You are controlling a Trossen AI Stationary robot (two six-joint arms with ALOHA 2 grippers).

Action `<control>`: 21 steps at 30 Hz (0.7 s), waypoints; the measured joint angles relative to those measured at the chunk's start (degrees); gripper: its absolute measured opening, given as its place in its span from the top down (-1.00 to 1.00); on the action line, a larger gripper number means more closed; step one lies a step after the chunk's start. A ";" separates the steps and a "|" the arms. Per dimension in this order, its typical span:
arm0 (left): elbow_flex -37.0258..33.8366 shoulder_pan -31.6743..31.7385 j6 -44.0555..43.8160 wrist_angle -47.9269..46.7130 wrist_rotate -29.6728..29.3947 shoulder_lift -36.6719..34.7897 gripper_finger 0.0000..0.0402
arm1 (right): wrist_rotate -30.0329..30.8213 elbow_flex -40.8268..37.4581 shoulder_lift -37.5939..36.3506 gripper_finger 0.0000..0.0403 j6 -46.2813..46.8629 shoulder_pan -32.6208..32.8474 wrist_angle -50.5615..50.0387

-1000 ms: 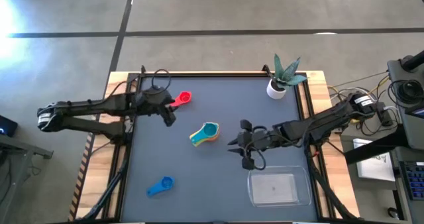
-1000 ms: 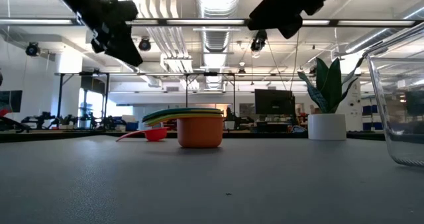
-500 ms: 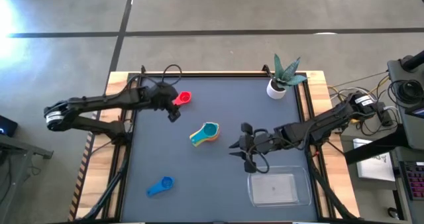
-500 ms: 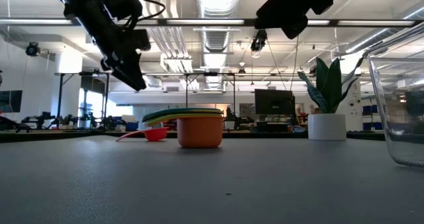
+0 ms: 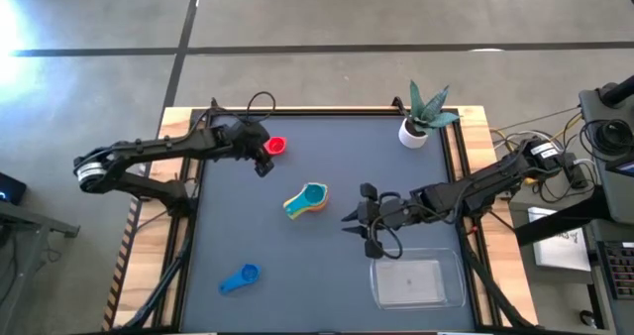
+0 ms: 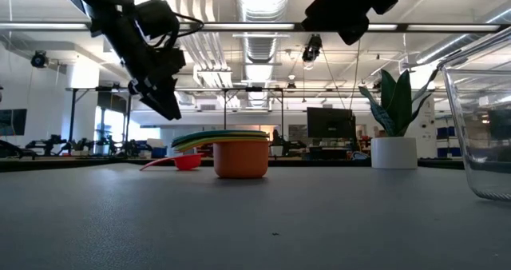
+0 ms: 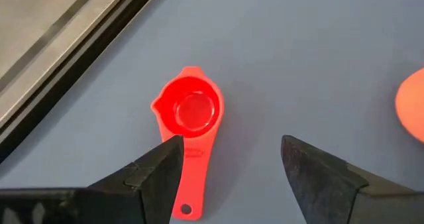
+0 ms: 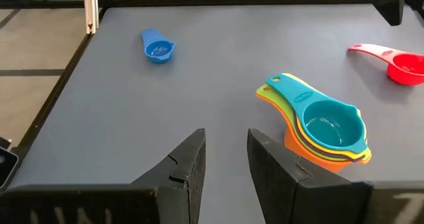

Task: Nest measuring cups in basket
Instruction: Stack the red measuring cup on top of the light blue measuring cup

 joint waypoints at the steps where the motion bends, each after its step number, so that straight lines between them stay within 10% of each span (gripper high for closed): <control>1: -0.10 0.21 0.24 0.73 0.55 0.01 -0.18 | 0.01 0.00 0.00 0.50 0.01 0.00 0.01; 21: -5.68 7.25 3.90 12.25 4.88 4.47 -0.38 | 0.00 0.00 0.00 0.50 0.95 -0.02 0.15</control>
